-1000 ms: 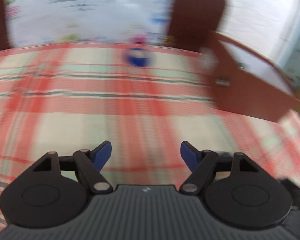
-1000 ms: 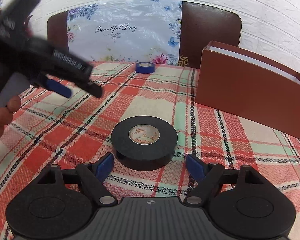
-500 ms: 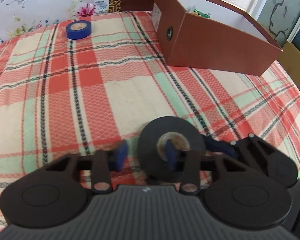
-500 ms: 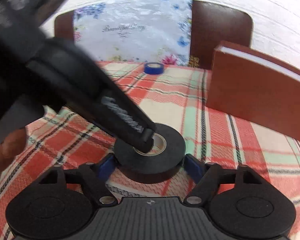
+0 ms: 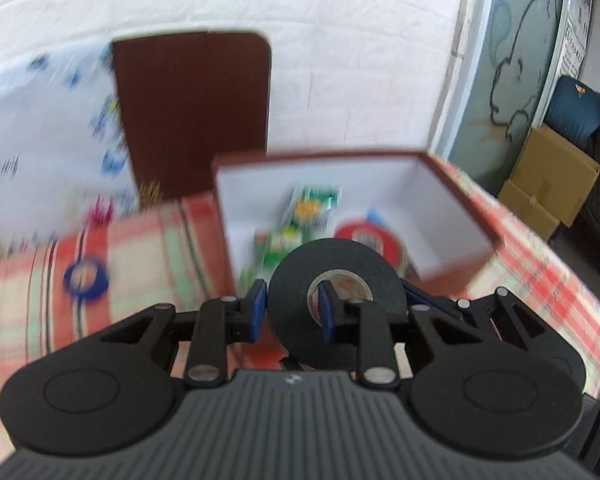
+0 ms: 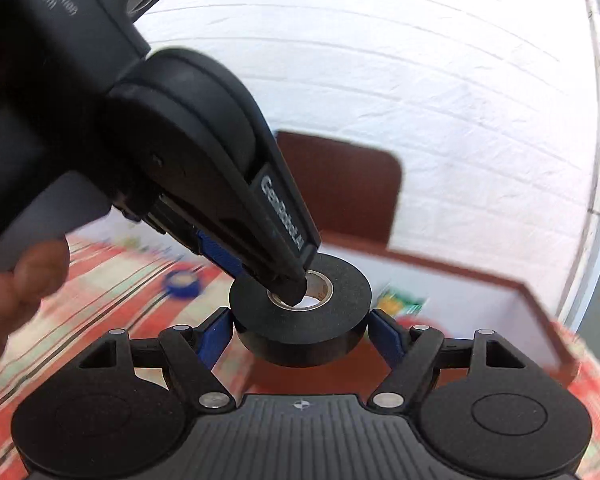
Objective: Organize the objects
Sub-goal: 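Carry the black tape with the left gripper into the brown box, release, then reach the right gripper to the blue tape roll and grasp it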
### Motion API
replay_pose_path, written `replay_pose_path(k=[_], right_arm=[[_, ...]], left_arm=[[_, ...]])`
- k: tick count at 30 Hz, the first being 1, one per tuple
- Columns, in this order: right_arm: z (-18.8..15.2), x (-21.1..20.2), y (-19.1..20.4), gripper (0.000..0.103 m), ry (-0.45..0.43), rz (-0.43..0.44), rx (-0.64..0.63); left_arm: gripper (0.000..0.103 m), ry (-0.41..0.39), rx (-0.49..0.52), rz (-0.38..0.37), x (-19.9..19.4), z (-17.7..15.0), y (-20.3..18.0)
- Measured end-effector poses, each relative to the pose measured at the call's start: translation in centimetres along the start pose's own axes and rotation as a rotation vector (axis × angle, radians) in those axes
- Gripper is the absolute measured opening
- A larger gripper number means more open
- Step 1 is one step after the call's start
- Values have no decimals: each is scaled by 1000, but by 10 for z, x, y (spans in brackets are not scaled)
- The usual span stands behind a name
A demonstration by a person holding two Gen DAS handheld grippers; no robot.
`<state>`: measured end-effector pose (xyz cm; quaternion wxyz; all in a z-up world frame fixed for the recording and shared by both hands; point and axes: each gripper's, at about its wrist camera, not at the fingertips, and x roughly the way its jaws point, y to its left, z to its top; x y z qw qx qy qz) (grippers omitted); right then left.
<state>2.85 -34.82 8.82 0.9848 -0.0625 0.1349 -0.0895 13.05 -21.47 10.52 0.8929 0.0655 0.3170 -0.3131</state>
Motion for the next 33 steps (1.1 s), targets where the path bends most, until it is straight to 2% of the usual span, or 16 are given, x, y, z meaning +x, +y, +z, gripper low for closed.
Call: replay_pose_path(k=[3,8,10,12,19,24,28,31,33], right_arm=[[6,34,-19,72,30,-15,20],[-2,80,-38,72,101,-24,54],[-3,90,-41,66,107,-10,57],[-3,92,-39,77,92,-13,50],[-6,60,-35,75,52,-48,100],[-9,18,-30,75,23,-90,152],[-21,-18,-27,75,33,-108,226],[-35,-35,-22,75,62,-109,285],[-45,-31,-16,75,92,-103,310]], left_arm=[[28,2,-26,-9,27,21,4],[22,29,-15,-13,61,30,3],[22,31,-5,2,71,33,0],[23,28,1,22,77,33,0],[24,30,-10,43,66,22,9],[31,33,-7,54,42,6,4],[31,39,-5,51,22,-11,-2],[37,19,22,74,5,-26,-8],[38,35,31,76,-2,-36,-10]])
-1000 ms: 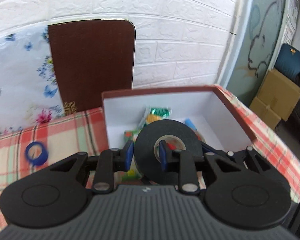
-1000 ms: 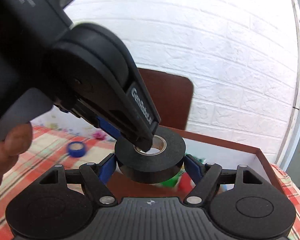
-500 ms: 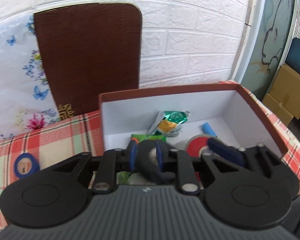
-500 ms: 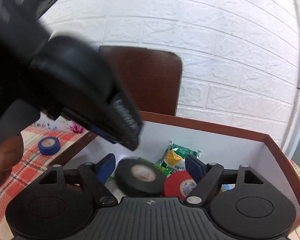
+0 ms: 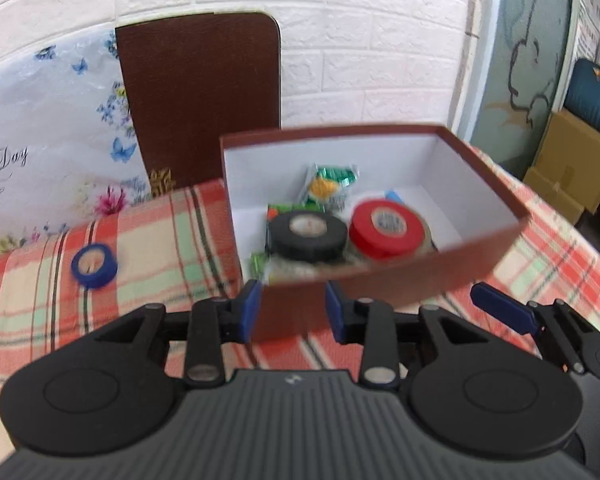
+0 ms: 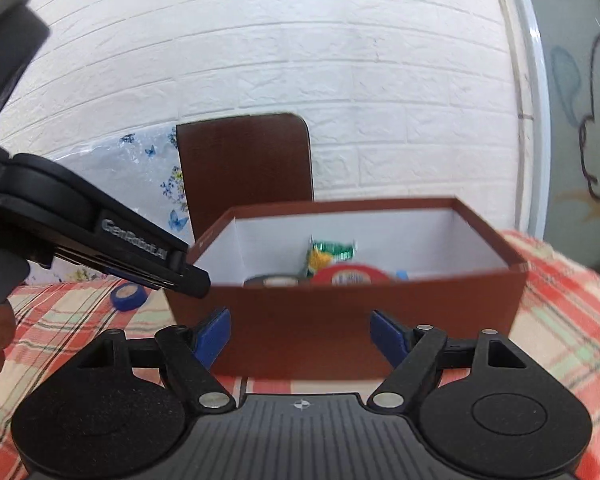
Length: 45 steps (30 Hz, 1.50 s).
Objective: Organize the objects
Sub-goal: 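Reach the right gripper to the blue tape roll and grasp it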
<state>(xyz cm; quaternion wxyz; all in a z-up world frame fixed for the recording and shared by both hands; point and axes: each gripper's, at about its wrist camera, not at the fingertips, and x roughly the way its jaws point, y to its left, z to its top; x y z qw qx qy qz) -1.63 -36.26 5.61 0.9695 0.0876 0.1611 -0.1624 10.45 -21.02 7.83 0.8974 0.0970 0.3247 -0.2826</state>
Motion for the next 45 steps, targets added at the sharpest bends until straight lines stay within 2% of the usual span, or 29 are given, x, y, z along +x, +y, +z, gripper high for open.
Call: replay_pose_path(k=[6,14,24,38,41,43,45], right_arm=[[-28,-5,8,75,101,11,25],[-49,-10,31,75,185,47,-2],[-61,4,79,75,270,113,-107],[-61,34,153,77,278,173,-270],[-57,50,167,77,271,197,-280],[-53,66,176,77,265,210,-289],[-46,87,186,77,260,218,-302]], left_arm=[[38,48,-19,35,-8,-35,8],[40,123,-44,111,-5,-83,30],[43,137,-88,234,-6,-119,83],[55,68,-182,301,-10,-132,166],[57,39,-190,368,-9,-134,191],[63,15,-201,420,-6,-136,213],[75,-21,-211,483,-4,-141,232]])
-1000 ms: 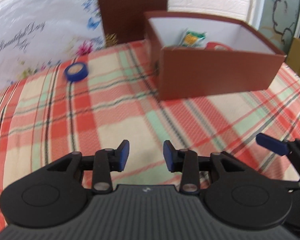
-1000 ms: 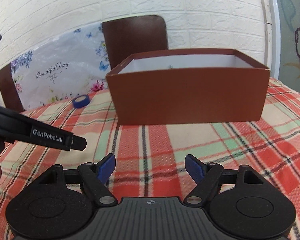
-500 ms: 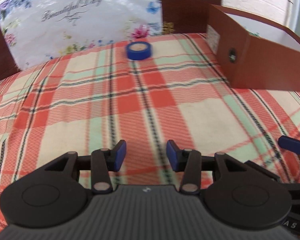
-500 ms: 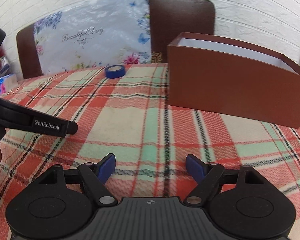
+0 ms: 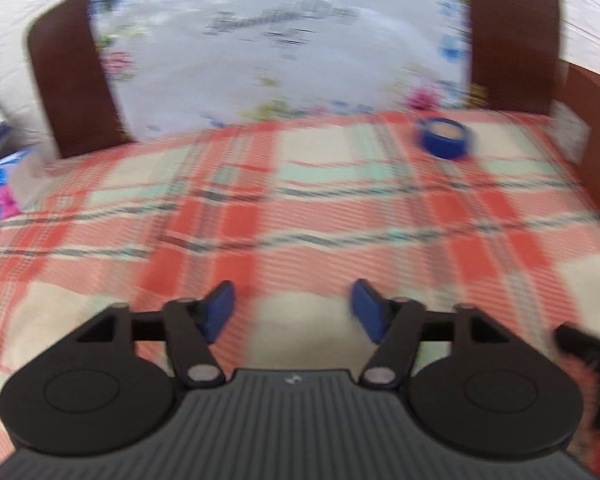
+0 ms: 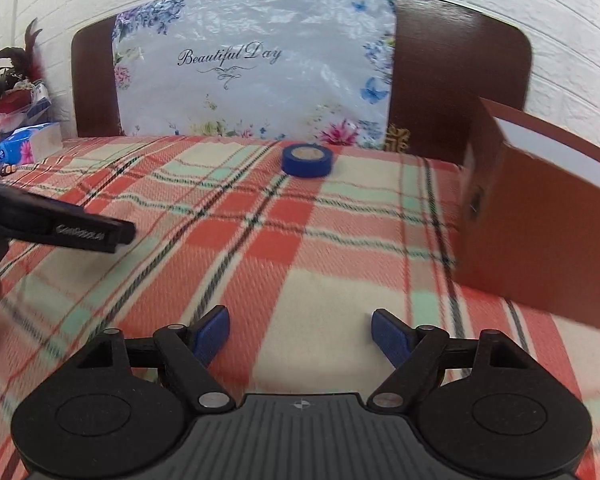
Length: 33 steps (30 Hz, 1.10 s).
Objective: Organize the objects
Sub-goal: 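Reach the right gripper to the blue tape roll and grasp it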
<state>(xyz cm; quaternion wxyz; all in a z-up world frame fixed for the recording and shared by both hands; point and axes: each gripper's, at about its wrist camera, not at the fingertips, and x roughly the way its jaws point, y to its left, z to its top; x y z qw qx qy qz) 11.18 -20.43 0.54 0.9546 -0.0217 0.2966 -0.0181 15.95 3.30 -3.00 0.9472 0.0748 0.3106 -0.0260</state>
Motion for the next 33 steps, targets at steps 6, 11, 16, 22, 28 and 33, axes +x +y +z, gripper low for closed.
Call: replay_pose_path(k=[6,11,16,22,28,33], right_arm=[[45,64,-4,77,-21,-28,2],[78,111,-7,78,-46,-62,-1],[100,144,-13,74,-40,-54,14],[95,135,-4,55,-44,-37,-43],[52,75,-4,55,-27,12,-15],[2,7,-11,55,-10,42,-20]], left_arm=[[77,-47,-118,-14,5,-3,23],[77,-58,-130,-20,5,-4,24],[77,-64,-132,-22,6,-6,24],[77,-62,-138,-24,8,-5,25],[77,-55,-128,-21,9,-4,24],[79,-50,-104,-3,8,-5,20]])
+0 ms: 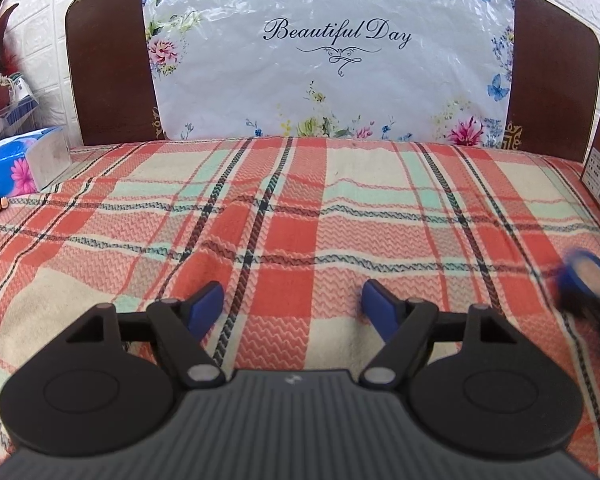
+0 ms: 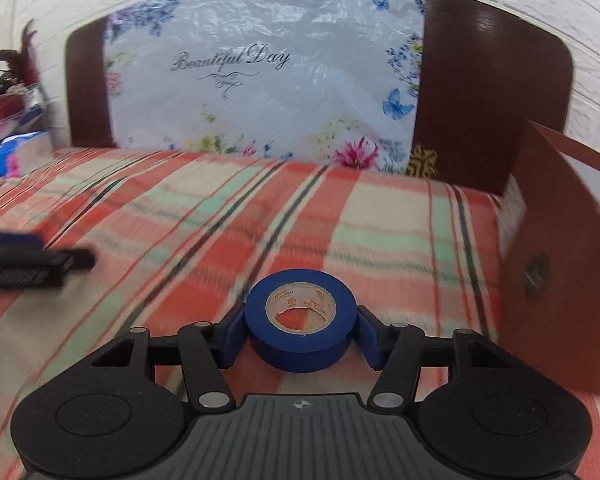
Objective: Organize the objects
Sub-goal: 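Reach the right gripper to the blue tape roll and grasp it, then hold the blue tape in the right gripper while the left gripper grasps it, then carry the blue tape with the left gripper into the brown box, release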
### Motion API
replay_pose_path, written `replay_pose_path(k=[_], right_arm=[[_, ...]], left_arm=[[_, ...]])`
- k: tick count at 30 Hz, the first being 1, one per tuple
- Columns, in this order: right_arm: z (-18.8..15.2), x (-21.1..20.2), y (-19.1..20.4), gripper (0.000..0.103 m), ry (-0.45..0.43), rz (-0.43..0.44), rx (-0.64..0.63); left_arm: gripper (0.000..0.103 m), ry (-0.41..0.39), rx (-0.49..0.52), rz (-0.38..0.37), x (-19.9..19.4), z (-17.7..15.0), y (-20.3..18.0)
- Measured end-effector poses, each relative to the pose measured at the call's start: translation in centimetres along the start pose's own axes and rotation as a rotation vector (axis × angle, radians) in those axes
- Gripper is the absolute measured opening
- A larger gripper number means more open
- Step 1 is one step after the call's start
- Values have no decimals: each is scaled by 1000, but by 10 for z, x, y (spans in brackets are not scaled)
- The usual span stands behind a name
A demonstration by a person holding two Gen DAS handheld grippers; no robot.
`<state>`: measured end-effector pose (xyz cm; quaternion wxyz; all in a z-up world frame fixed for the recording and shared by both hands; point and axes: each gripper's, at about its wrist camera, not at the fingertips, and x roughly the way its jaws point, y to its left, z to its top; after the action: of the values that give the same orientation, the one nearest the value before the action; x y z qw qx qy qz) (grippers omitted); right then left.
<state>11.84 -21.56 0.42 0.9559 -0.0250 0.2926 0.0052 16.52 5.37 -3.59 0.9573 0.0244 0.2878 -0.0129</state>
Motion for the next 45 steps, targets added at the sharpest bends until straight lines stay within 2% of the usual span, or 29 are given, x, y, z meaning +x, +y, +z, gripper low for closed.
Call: replay_pose_path(k=[8,11,14,17,22,24,29,34,37,38,39,40,41,42,45], right_arm=[[-69,-96,-7,55,7,-49,0],[-84,-116,-10,55,-1,-79,20],[-89,-125,-10,62,-4,-90,37],[-95,-132,-10,63,-8,-93,37],[-98,-135,-16,67,-19,-89,47],[-98,-135,-18,67,-19,-85,57],[-98,-133,-19,68,-17,-77,61],[-94,-127,-21,71,-6,-62,66],[-92,-123,-19,69,1,-57,52],[-92,-123,-17,61,-1,-45,39],[-91,-123,-16,55,-7,-33,20],[-91,-123,-14,55,-13,-41,6],[-90,-124,-14,55,-23,-47,3],[-89,-126,-16,55,-41,-52,14],[-78,-139,-35,55,-148,-109,53]], left_arm=[[81,5,69,84,-13,-5,-16],[81,53,7,87,-26,-8,-20],[80,116,-50,11,-46,-14,-35],[79,184,-42,-167,-74,-16,-64],[78,272,33,-444,-114,-12,-115],[77,288,84,-474,-120,-14,-133],[65,351,141,-503,-115,-24,-160],[60,357,202,-522,-119,-29,-179],[48,364,253,-504,-116,-36,-190],[42,360,258,-503,-116,-36,-190],[31,361,254,-513,-114,-35,-190],[24,373,243,-531,-114,-33,-190],[19,387,231,-539,-113,-31,-191],[18,388,232,-524,-115,-27,-195],[19,310,261,-539,-130,-2,-214]])
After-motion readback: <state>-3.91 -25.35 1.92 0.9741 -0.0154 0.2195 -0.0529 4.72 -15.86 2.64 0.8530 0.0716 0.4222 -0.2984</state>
